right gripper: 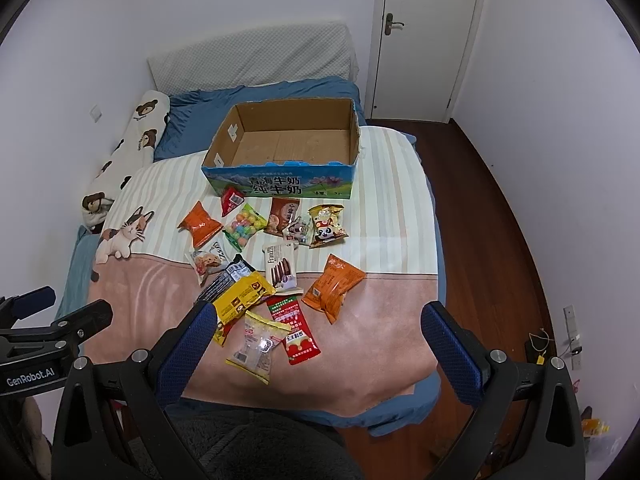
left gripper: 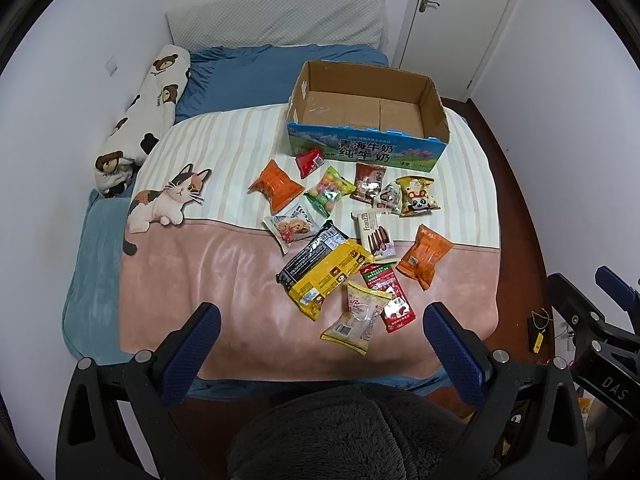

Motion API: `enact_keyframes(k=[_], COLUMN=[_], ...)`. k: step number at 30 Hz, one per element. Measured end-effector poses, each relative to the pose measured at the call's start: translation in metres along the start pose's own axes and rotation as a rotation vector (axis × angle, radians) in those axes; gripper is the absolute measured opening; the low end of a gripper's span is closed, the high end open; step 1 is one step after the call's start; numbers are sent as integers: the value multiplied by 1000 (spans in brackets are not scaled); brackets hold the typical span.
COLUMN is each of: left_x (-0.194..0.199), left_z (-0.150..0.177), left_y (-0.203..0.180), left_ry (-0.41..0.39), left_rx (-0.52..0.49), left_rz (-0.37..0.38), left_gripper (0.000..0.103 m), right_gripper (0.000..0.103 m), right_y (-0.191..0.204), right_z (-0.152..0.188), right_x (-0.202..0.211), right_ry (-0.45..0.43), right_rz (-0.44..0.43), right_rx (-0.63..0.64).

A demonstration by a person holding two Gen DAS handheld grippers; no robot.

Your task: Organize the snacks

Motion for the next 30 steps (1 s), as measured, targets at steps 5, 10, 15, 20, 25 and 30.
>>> enact_keyframes(k=[5,10,15,20,25,30], left_x=[0,1,5,6,7,8], left_z=[-2,-2,-3,-2,-1,-1], left_y=[0,0,4,5,6,7], left_ry=[-2,-2,-11,-12,-14,-14], left_rx=[1,0,-1,2,5,6], left_rz=[-3,-2,-2,-1,1,-1], left_gripper=[103,103,103,103,103,103], right_gripper=[103,103,103,103,103,103], right_y=[2,2,3,4,6,8], right_z=[-1,-1,-2,-2,-3,-3], right_x=[1,2,4,5,6,7], right_ry=[-1,-5,-10,-11,-13,-15], right_rz=[-4,-6,-9,-11,-13,-16], right_rx=[2,5,5,5,7,8])
Point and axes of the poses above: each gripper's, at about its wrist camera, not at the fingertips, and x roughly against the way its jaws point, y to its left, z to its underside, the point moved 4 cm from there along -x, roughly the way its jaws point
